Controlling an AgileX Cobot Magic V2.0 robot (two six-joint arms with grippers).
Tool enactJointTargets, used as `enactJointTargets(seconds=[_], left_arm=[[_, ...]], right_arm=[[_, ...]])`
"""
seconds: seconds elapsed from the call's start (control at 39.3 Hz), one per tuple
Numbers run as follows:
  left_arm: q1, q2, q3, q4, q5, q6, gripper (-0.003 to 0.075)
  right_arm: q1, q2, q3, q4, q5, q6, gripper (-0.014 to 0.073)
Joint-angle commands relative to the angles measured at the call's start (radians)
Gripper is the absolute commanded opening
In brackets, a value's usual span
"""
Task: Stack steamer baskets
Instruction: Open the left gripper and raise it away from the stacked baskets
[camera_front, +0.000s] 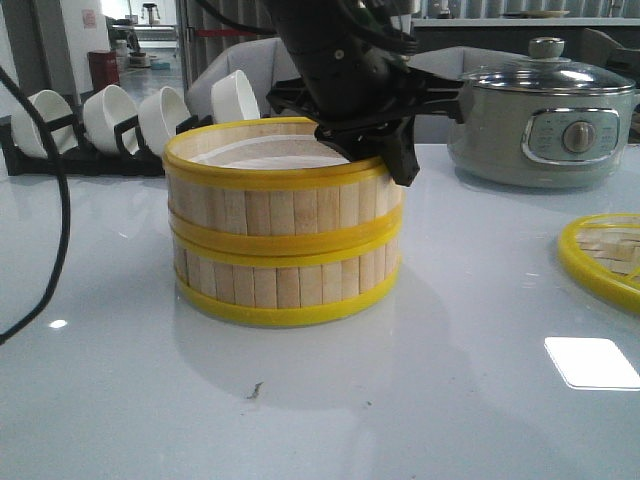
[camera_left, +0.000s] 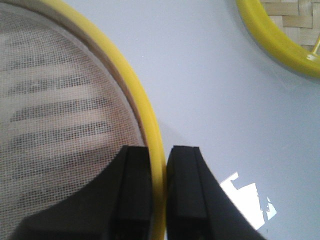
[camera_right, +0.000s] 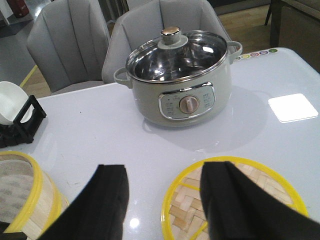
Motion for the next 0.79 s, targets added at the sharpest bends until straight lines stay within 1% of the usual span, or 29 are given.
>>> enactJointTargets(seconds=[0.0,0.13,0.18,0.46,0.51,0.59,0.64,0.69,0.71,0.74,0.76], left_arm=[[-0.011,-0.058,-0.04,-0.016,-0.087,0.004,0.0244],[-0.011,-0.058,-0.04,0.008,-0.087,0.004,0.0414],[-0.011,-0.06,-0.04,0.02,-0.087,0.004,0.0449],[0.012,-0.105,-0.053,0.033,-0.085,-0.003,0.0453],[0.023,-0.117,-0.073,0.033,-0.072,-0.003,0.0436],[0.049,-0.133,-0.119,0.033,-0.035,-0.003,0.036],[0.071,-0.141,-0.151,0.035,-0.009,-0.003,0.028],[0.097,-0.153,-0.184,0.037,0.019,-0.003,0.0177],[0.115,-0.157,-0.2,0.039,0.03,-0.003,0.0113],[0.129,-0.164,-0.21,0.041,0.037,-0.003,0.0068],[0.149,-0.175,-0.219,0.041,0.037,-0.003,0.0088]], right_arm=[[0.001,-0.004,-0.039,-0.007,-0.079,-0.001,0.0446],[0.001,-0.004,-0.039,-0.007,-0.079,-0.001,0.0446],[0.001,-0.004,-0.039,-0.007,-0.079,-0.001,0.0446],[0.001,-0.004,-0.039,-0.007,-0.079,-0.001,0.0446],[0.001,-0.004,-0.039,-0.007,-0.079,-0.001,0.0446],[0.001,-0.004,-0.039,-0.007,-0.079,-0.001,0.0446],[0.001,-0.004,-0.039,-0.007,-0.079,-0.001,0.0446],[0.001,-0.004,-0.039,-0.007,-0.079,-0.001,0.0446],[0.001,-0.004,-0.039,-0.007,-0.079,-0.001,0.0446],[0.001,-0.004,-0.039,-0.007,-0.079,-0.001,0.0446],[0.001,-0.004,-0.039,-0.007,-0.079,-0.001,0.0446]])
